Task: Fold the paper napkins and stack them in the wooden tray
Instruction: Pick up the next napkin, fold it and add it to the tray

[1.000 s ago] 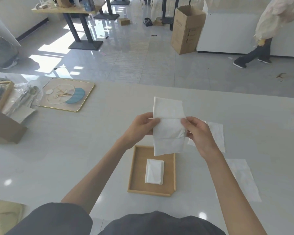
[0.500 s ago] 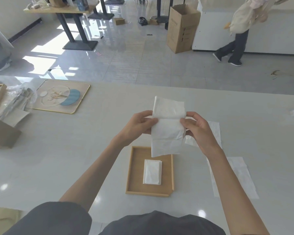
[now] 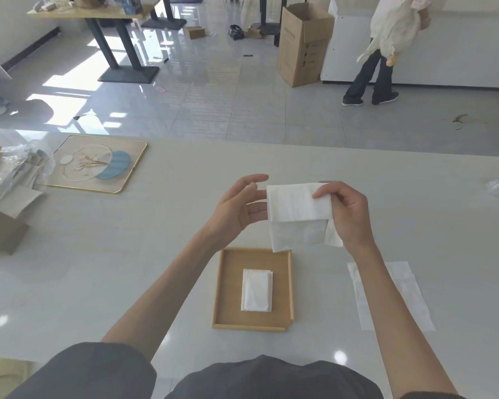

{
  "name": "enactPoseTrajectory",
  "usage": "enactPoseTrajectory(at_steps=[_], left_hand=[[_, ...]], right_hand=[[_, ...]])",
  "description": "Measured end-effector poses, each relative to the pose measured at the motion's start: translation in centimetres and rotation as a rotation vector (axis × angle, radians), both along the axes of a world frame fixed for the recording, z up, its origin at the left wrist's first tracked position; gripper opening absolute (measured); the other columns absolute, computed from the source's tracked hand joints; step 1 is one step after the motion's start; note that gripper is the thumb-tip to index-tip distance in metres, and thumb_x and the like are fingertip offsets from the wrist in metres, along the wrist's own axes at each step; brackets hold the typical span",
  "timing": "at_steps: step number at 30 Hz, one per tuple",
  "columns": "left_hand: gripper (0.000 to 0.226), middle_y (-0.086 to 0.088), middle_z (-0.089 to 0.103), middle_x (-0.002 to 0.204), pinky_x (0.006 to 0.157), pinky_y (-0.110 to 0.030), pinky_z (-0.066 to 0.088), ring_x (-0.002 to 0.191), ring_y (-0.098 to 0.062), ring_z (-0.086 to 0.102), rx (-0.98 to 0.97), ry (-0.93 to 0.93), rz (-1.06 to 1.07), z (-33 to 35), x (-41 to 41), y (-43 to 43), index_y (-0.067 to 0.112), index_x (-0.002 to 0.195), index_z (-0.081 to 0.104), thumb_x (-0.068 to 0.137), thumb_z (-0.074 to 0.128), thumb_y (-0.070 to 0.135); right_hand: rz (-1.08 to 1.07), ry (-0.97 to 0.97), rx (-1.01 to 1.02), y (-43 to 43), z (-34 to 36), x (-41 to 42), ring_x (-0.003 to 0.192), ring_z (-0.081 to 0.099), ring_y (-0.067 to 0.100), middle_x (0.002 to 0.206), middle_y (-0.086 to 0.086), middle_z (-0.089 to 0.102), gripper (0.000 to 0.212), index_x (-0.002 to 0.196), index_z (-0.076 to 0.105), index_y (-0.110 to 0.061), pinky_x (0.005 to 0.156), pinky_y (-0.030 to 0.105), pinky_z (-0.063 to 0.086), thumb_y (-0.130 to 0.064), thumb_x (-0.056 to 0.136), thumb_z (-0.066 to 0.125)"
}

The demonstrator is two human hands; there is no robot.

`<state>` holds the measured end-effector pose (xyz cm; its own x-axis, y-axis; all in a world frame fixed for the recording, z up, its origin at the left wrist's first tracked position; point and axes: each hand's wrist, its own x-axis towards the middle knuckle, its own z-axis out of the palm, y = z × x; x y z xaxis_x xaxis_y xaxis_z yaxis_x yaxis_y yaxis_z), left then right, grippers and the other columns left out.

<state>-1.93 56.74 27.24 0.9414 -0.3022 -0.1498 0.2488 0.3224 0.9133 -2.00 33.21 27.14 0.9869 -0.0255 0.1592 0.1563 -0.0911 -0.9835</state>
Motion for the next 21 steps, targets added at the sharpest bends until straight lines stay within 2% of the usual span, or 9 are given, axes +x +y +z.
enactPoseTrajectory(at_steps=[2,4,9,12,14,15,17,19,21], left_hand=[[0.039,-0.027,0.067,0.126,0.093,-0.044,0.056,0.103,-0.037,0.068,0.034,0.015,-0.023,-0.1,-0.1,-0.3,0.006,0.138,0.051,0.106,0.048,0.028],[0.036,-0.017,0.072,0.117,0.091,-0.041,0.056,0.101,-0.031,0.070,0.111,-0.010,-0.051,-0.2,-0.2,-0.7,0.007,0.135,0.054,0.103,0.056,0.022],[0.026,-0.010,0.075,0.106,0.085,-0.038,0.060,0.095,-0.023,0.071,0.232,-0.103,-0.015,-0.3,-0.2,-1.0,0.006,0.123,0.063,0.097,0.064,0.002],[0.024,-0.011,0.073,0.105,0.083,-0.039,0.059,0.091,-0.023,0.070,0.306,-0.150,0.043,0.1,0.0,-0.8,0.005,0.120,0.064,0.096,0.064,0.001],[0.023,-0.011,0.073,0.105,0.081,-0.041,0.058,0.089,-0.022,0.070,0.356,-0.176,0.077,0.3,0.2,-0.6,0.005,0.118,0.064,0.096,0.064,0.000],[0.023,-0.011,0.074,0.105,0.082,-0.044,0.058,0.089,-0.022,0.070,0.374,-0.187,0.088,0.4,0.2,-0.4,0.005,0.118,0.064,0.096,0.064,0.000],[0.023,-0.009,0.075,0.103,0.086,-0.048,0.057,0.088,-0.020,0.071,0.398,-0.210,0.106,0.7,0.3,-0.2,0.006,0.119,0.065,0.096,0.064,0.001],[0.028,-0.013,0.076,0.102,0.089,-0.047,0.056,0.089,-0.019,0.071,0.395,-0.235,0.123,0.8,0.1,0.1,0.011,0.124,0.064,0.097,0.064,0.004],[0.037,-0.021,0.074,0.106,0.093,-0.041,0.054,0.093,-0.019,0.069,0.378,-0.253,0.143,0.5,-0.1,0.3,0.019,0.133,0.059,0.098,0.064,0.008]], right_hand=[[0.005,-0.039,-0.013,-0.1,-0.2,0.2,0.099,0.065,0.005,0.097,-0.020,0.072,0.049,0.076,0.072,-0.024,0.083,0.017,0.047,0.013,0.091,0.043],[0.011,-0.078,-0.027,-0.1,-0.4,0.4,0.098,0.065,0.010,0.099,-0.017,0.072,0.056,0.074,0.073,-0.032,0.081,0.021,0.047,0.012,0.091,0.043],[0.064,-0.033,-0.091,-0.2,-0.2,0.2,0.104,0.066,0.008,0.107,-0.010,0.072,0.043,0.088,0.074,-0.020,0.087,0.024,0.048,0.009,0.097,0.043],[0.156,0.160,0.115,-0.4,-0.5,0.3,0.098,0.067,0.016,0.108,0.001,0.071,0.028,0.122,0.065,-0.029,0.084,0.030,0.053,-0.025,0.109,0.041],[0.218,0.268,0.148,-0.5,-0.8,0.4,0.103,0.069,0.019,0.113,0.003,0.072,0.039,0.135,0.054,-0.033,0.090,0.032,0.055,-0.050,0.102,0.045],[0.242,0.297,0.112,-0.4,-1.1,0.3,0.107,0.070,0.018,0.115,0.000,0.074,0.044,0.138,0.052,-0.031,0.093,0.032,0.056,-0.051,0.099,0.053],[0.261,0.327,0.071,-0.1,-1.5,0.1,0.108,0.071,0.019,0.115,0.003,0.076,0.042,0.137,0.055,-0.023,0.094,0.032,0.055,-0.028,0.097,0.066],[0.237,0.326,0.080,0.2,-1.5,0.1,0.102,0.072,0.020,0.115,0.013,0.076,0.034,0.129,0.062,-0.013,0.091,0.034,0.053,-0.011,0.095,0.068],[0.194,0.299,0.076,0.5,-1.3,0.2,0.098,0.072,0.020,0.113,0.014,0.076,0.023,0.117,0.068,-0.011,0.090,0.033,0.053,-0.007,0.095,0.068]])
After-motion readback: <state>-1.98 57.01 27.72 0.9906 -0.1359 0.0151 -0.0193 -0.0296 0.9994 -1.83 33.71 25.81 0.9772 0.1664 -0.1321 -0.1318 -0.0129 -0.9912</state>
